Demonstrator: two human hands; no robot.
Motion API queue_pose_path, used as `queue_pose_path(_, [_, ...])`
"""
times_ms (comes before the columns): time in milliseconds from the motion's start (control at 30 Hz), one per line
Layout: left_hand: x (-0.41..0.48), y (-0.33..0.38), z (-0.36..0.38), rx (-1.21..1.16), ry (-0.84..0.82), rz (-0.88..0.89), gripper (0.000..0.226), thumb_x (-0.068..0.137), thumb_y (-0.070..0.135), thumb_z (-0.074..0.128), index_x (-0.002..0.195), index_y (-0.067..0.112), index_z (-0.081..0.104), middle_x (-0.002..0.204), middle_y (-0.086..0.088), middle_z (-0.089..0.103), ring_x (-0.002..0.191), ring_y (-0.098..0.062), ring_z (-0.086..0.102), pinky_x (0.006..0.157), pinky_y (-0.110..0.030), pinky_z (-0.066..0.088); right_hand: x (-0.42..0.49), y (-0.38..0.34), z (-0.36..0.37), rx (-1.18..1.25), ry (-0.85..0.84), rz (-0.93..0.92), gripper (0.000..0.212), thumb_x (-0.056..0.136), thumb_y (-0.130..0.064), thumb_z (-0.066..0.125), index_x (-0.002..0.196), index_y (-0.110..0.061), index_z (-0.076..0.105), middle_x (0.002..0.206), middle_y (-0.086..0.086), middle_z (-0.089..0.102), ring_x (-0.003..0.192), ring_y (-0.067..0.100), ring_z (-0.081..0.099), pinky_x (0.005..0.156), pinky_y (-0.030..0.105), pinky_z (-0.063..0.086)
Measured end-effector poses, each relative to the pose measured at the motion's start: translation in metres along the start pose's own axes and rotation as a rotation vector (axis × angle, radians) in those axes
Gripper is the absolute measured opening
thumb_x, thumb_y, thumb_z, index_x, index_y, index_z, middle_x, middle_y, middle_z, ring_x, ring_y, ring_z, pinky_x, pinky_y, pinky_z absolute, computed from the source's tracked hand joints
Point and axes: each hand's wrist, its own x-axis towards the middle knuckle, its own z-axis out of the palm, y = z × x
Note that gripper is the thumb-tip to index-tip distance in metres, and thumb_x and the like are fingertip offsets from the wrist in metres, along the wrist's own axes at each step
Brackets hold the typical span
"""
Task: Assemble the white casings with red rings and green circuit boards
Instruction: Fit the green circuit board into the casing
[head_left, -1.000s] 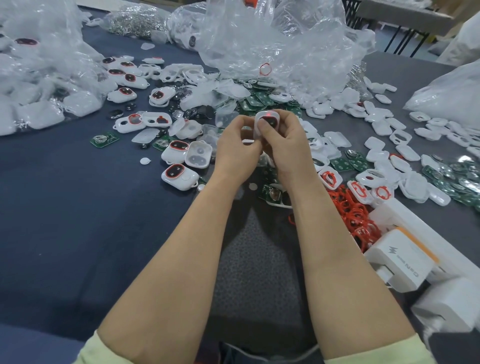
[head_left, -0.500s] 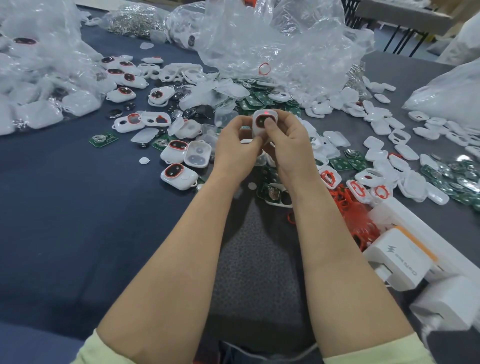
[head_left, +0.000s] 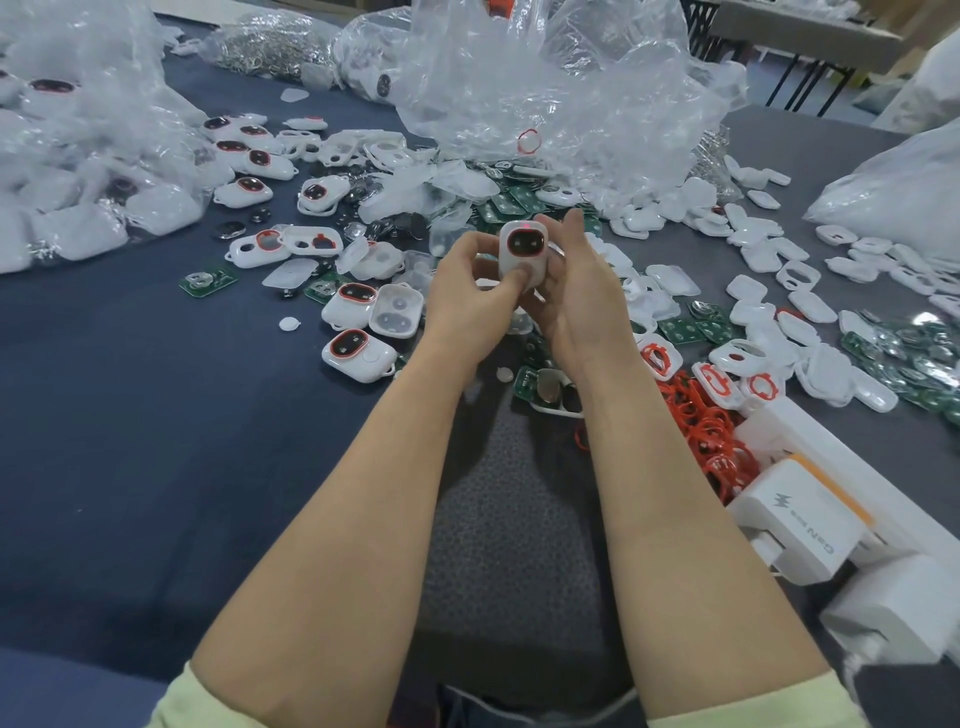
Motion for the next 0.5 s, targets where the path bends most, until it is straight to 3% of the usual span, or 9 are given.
queue_pose_path(133, [0.0012, -0.0004, 0.0024, 0.047, 0.04, 0.006, 0.014, 0.089, 0.013, 0.061, 0.099, 0.015, 0.052, 0.088, 0.002, 0.06, 0.083, -0.016, 0.059, 0.089, -0.046, 0.052, 0.001, 0.0008, 0.0006, -0.012, 0.011, 0.041, 0.042, 0.1, -0.048, 0.034, 0.11, -0.015, 0.059, 0.106, 0.01, 0.071, 0.092, 0.022, 0.067, 0.08, 0.035, 0.053])
queue_pose_path(233, [0.0005, 0.0001, 0.0028, -0.004, 0.033, -0.024, 0.016, 0.091, 0.013, 0.062, 0.104, 0.014, 0.053, 0.102, -0.009, 0.064, 0.098, -0.025, 0.064, 0.092, -0.046, 0.052, 0.0012, 0.0011, 0.0016, -0.017, 0.016, 0.024, 0.046, 0.101, -0.046, 0.032, 0.109, -0.012, 0.061, 0.1, 0.011, 0.07, 0.085, 0.019, 0.066, 0.076, 0.032, 0.051])
queue_pose_path(333, [-0.0007, 0.0006, 0.0034, -0.067, 0.005, -0.04, 0.015, 0.091, 0.012, 0.063, 0.101, 0.017, 0.053, 0.104, -0.014, 0.066, 0.092, -0.024, 0.066, 0.089, -0.044, 0.055, 0.001, 0.0004, 0.001, -0.028, 0.007, 0.004, 0.046, 0.102, -0.043, 0.032, 0.102, -0.01, 0.064, 0.1, 0.013, 0.069, 0.091, 0.024, 0.065, 0.079, 0.034, 0.051])
queue_pose_path(400, [-0.0005, 0.0003, 0.0024, -0.049, -0.003, -0.018, 0.016, 0.091, 0.01, 0.062, 0.093, 0.022, 0.052, 0.097, -0.011, 0.066, 0.084, -0.021, 0.065, 0.086, -0.042, 0.056, 0.0007, 0.0007, 0.0017, -0.036, -0.005, -0.007, 0.038, 0.102, -0.037, 0.038, 0.098, -0.01, 0.064, 0.101, 0.016, 0.068, 0.094, 0.028, 0.065, 0.08, 0.037, 0.052])
queue_pose_path(500, [0.0004, -0.0003, 0.0007, 0.041, -0.025, 0.038, 0.016, 0.09, 0.006, 0.058, 0.091, 0.02, 0.051, 0.09, -0.009, 0.063, 0.077, -0.022, 0.061, 0.079, -0.04, 0.053, 0.0023, 0.0054, 0.0014, -0.156, -0.019, -0.069, 0.009, 0.096, -0.018, 0.055, 0.094, -0.013, 0.062, 0.101, 0.017, 0.065, 0.099, 0.035, 0.064, 0.088, 0.044, 0.051])
